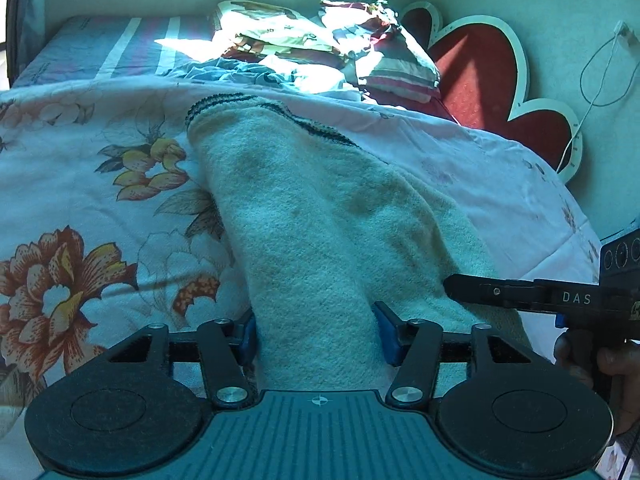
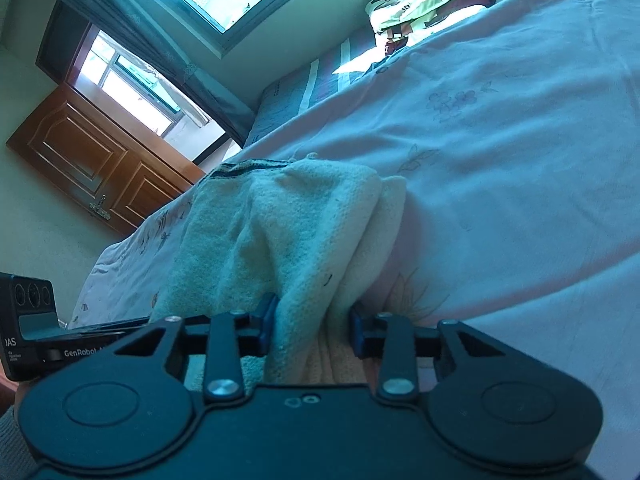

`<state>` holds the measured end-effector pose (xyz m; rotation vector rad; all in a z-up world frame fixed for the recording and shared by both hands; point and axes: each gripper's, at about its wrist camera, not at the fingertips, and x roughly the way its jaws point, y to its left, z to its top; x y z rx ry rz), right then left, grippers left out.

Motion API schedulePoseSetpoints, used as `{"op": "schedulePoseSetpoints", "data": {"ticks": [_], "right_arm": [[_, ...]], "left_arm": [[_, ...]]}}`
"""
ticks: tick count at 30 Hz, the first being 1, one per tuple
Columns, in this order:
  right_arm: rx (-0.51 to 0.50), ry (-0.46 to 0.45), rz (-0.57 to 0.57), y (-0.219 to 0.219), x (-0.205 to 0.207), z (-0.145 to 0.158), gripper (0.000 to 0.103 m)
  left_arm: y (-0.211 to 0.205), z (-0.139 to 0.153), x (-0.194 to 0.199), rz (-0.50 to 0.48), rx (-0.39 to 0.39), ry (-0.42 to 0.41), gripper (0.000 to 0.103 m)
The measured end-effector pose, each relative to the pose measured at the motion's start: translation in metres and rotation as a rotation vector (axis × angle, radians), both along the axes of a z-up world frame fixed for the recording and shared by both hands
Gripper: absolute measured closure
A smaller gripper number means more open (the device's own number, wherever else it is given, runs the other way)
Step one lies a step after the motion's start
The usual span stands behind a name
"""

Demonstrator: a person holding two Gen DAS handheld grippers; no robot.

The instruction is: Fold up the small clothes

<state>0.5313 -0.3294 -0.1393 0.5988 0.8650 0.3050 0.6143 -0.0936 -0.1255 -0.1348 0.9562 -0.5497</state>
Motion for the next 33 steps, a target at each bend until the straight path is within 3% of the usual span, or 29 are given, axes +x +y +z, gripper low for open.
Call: {"op": "schedulePoseSetpoints", "data": {"ticks": [5,20,26,33], "right_arm": [[-0.050,-0.040,-0.005,0.011,-0.008,0.013,0.076],[-0.031,-0.098,0.005,0.024,-0.020,0.047,0.076],[-0.046,-0.126,0.050,0.062,-0.017,0.060,0.076],[-0.052,-0.128,0.116,0.146,-0.012,0.061,0.076]], "left_arm": [[-0.012,0.014,-0.006,-0.023,0.074,-0.046,0.055],[0.005,0.053,-0.030,-0.023,0.078,-0.117,0.057],[0.047,0.064,-0.043,0.013,0.079,-0.138,0.057],[0.133,0.062,-0.057,0.056,0.105,-0.130,0.057]]}}
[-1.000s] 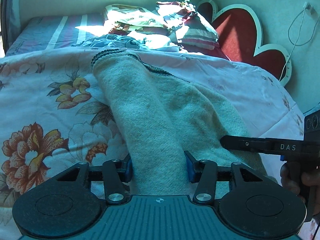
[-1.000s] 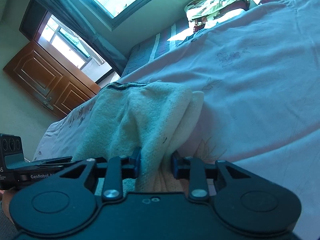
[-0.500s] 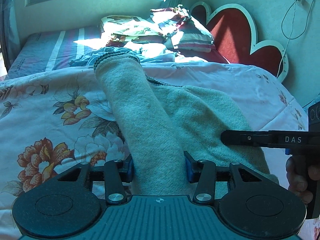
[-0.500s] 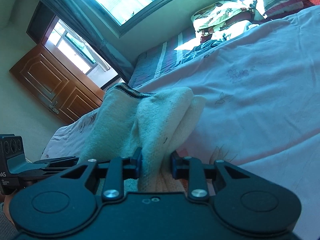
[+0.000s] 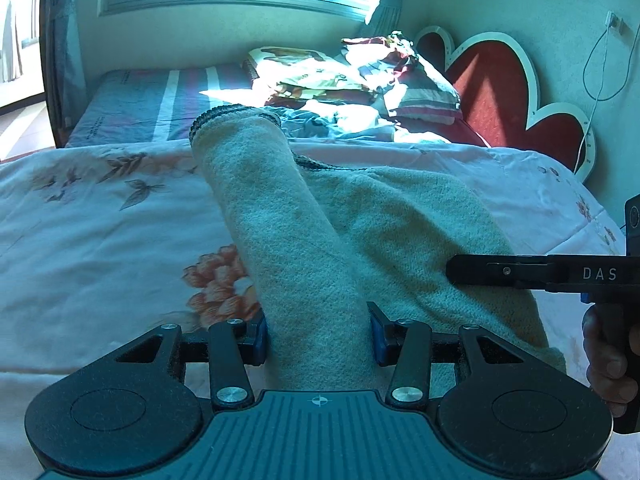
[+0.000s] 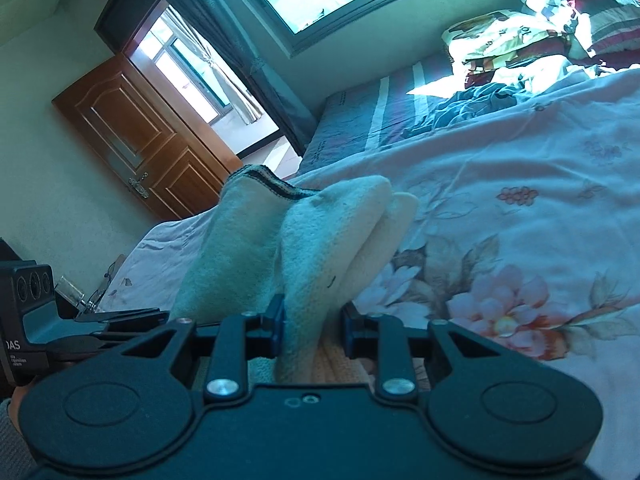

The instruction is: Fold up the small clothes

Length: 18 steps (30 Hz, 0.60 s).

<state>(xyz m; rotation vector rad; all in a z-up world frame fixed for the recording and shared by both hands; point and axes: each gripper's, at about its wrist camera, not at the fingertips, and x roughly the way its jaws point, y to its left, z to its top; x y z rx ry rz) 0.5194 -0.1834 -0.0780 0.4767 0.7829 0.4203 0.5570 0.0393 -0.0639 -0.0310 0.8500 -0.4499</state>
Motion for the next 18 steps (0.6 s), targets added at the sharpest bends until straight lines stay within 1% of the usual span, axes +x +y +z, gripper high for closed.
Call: {"op": "schedulePoseSetpoints", "data": {"ticks": [6,9,11,12,13,14,15,16,17,18], "right_arm": [[0.033,0.038,0.021,0.078,0.001,-0.018,0.076],[0.045,0.061,0.037,0.112,0.002,-0.031,0.077],[0.039,0.083,0.034,0.126,0.004,-0.042,0.077],[0.033,0.103,0.026,0.130,0.005,-0.049,0.077],[0.016,0.130,0.001,0.132,0.006,-0.058,0.077],[0.026,0.145,-0.014,0.131,0.006,-0.067,0.078],[0.053,0.147,-0.028,0.128,0.004,-0.073,0.078],[0.075,0.152,-0.038,0.127,0.001,-0.076,0.078],[0.085,0.158,-0.045,0.125,0.000,-0.076,0.077],[0.074,0.155,-0.047,0.125,0.000,-0.074,0.077]], "left_arm": [[0.087,-0.012,-0.010,0.026,0.036,0.020,0.057],[0.130,-0.023,-0.014,0.048,0.027,0.040,0.056],[0.148,-0.036,-0.015,0.036,0.025,0.048,0.054],[0.155,-0.046,-0.015,0.040,0.038,0.053,0.046],[0.162,-0.055,-0.016,0.070,0.047,0.051,0.030],[0.170,-0.061,-0.018,0.096,0.032,0.037,0.023],[0.181,-0.065,-0.021,0.121,-0.006,0.034,0.017],[0.187,-0.067,-0.022,0.138,-0.040,0.042,0.017],[0.191,-0.066,-0.025,0.146,-0.049,0.032,0.017],[0.190,-0.062,-0.028,0.148,-0.036,0.008,0.017]]}}
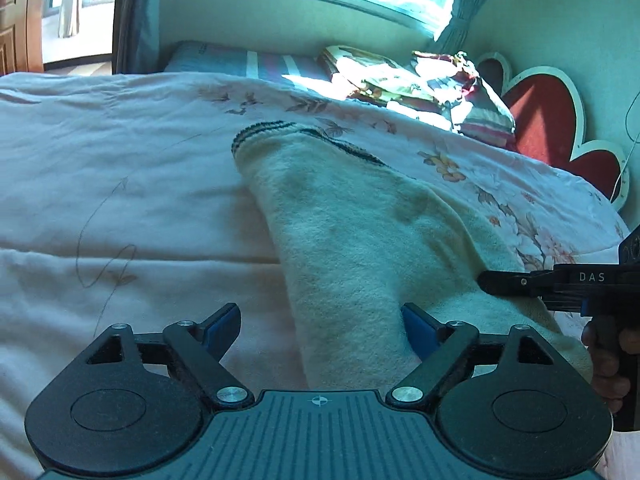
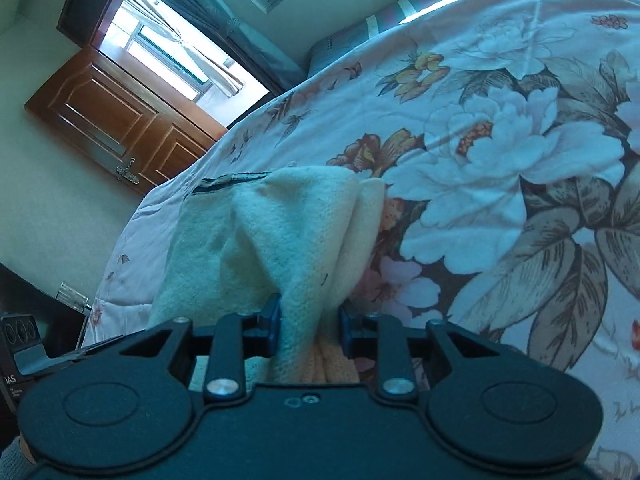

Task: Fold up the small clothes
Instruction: 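Open the right gripper and withdraw both grippers from the folded sweater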

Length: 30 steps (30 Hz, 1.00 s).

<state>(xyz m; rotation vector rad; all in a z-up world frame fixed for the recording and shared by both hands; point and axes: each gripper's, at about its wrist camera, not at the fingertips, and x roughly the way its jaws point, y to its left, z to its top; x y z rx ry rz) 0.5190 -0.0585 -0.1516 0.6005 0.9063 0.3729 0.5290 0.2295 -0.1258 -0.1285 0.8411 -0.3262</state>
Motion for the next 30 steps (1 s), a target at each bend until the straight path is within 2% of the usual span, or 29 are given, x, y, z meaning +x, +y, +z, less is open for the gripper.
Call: {"op": "schedulePoseSetpoints", "data": {"ticks": [3,6,7,9,10,13,15,16,17,20,23,24,25,26,27,28,30], "right_arm": [[-0.065,-0.026,0.005,0.002,-0.003,0.017,0.069],[-0.161,-0.114,-0.003,-0.001,-0.019,0.053,0.074],[-0.182,-0.151,0.035,0.001,-0.026,0.067,0.076],[-0.236,-0.216,0.105,0.014,-0.043,0.084,0.077],[-0.261,-0.237,0.150,0.022,-0.051,0.088,0.077],[-0.376,-0.258,0.274,0.057,-0.062,0.081,0.077],[-0.421,-0.201,0.277,0.063,-0.060,0.065,0.080],[-0.462,-0.184,0.265,0.064,-0.060,0.057,0.086],[-0.480,-0.181,0.256,0.062,-0.060,0.051,0.087],[-0.445,-0.193,0.222,0.054,-0.064,0.041,0.087],[-0.406,-0.177,0.178,0.051,-0.064,0.042,0.086],[-0.383,-0.166,0.155,0.047,-0.065,0.046,0.083],[-0.372,-0.171,0.130,0.044,-0.070,0.053,0.070],[-0.378,-0.201,0.095,0.039,-0.079,0.062,0.052],[-0.393,-0.228,0.063,0.035,-0.089,0.071,0.045],[-0.398,-0.238,0.045,0.029,-0.099,0.078,0.037],[-0.380,-0.233,0.022,0.018,-0.117,0.087,0.033]], "left_arm": [[-0.002,0.020,-0.011,0.027,0.017,-0.061,0.017],[0.000,0.042,-0.030,0.014,-0.023,-0.120,0.019],[-0.004,0.046,-0.038,-0.009,-0.044,-0.132,0.031],[-0.015,0.046,-0.048,-0.056,-0.061,-0.131,0.046],[-0.022,0.044,-0.053,-0.075,-0.056,-0.142,0.046],[-0.041,0.026,-0.054,-0.108,-0.027,-0.114,0.046],[-0.050,0.018,-0.059,-0.125,0.044,-0.124,0.042],[-0.052,0.017,-0.060,-0.132,0.055,-0.128,0.039],[-0.055,0.017,-0.063,-0.137,0.068,-0.136,0.039],[-0.065,0.017,-0.070,-0.151,0.142,-0.167,0.037],[-0.069,0.021,-0.079,-0.106,0.177,-0.186,0.033],[-0.068,0.027,-0.085,-0.077,0.184,-0.190,0.033],[-0.065,0.032,-0.093,-0.053,0.177,-0.195,0.031],[-0.062,0.037,-0.101,-0.034,0.170,-0.205,0.026],[-0.058,0.041,-0.114,-0.005,0.169,-0.224,0.012],[-0.056,0.044,-0.126,0.022,0.177,-0.241,0.002],[-0.056,0.049,-0.146,0.037,0.182,-0.251,0.002]]}}
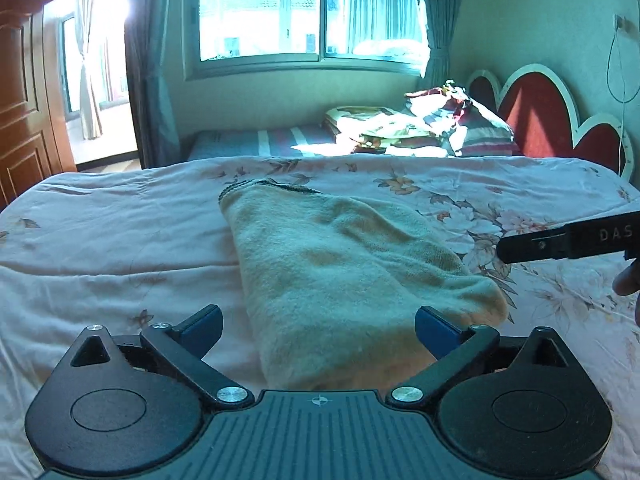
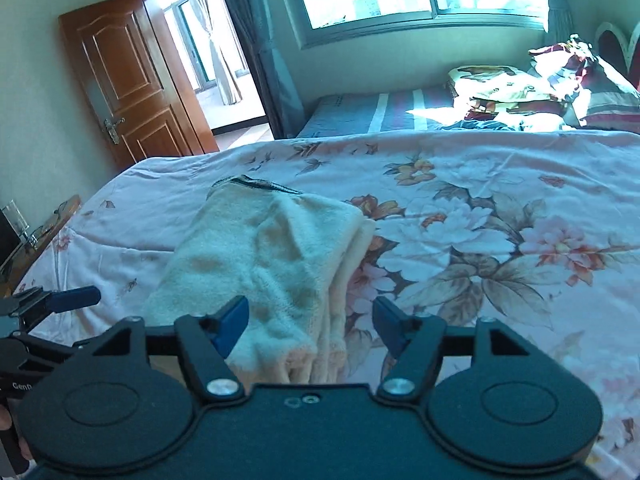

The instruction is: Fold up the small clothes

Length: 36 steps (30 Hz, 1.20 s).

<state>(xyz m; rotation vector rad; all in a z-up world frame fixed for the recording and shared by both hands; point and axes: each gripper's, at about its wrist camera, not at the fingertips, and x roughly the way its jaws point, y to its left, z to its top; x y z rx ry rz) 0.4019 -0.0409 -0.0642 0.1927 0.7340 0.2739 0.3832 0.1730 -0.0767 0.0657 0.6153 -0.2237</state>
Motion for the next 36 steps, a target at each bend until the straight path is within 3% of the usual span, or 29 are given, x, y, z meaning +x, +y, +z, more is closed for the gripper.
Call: {"op": "schedulePoseSetpoints", "data": {"ticks": [4,8,14,25,36], "right_arm": [[-0.010,-0.018,-0.040,-0.011,-0.046,0.018,0.013],[-0.041,-0.056,-0.079,-0.014,-0.094,0.038,0.001],[-0.113,-0.080,-0.124,-0.012,-0.156,0.066,0.001],[-0.212,-0.218,-0.136,0.008,-0.281,0.114,0.001],[-0.232,-0.264,-0.161,0.023,-0.336,0.126,0.001]], "left_arm": [[-0.011,0.015,-0.037,0.032,0.027,0.012,0.001],[-0.021,0.040,-0.076,0.061,0.009,-0.010,0.000],[-0.031,0.075,-0.142,0.066,-0.001,-0.072,0.000],[-0.024,0.122,-0.288,0.106,-0.009,-0.179,0.000],[0.003,0.146,-0.346,0.133,-0.049,-0.220,0.000]]}}
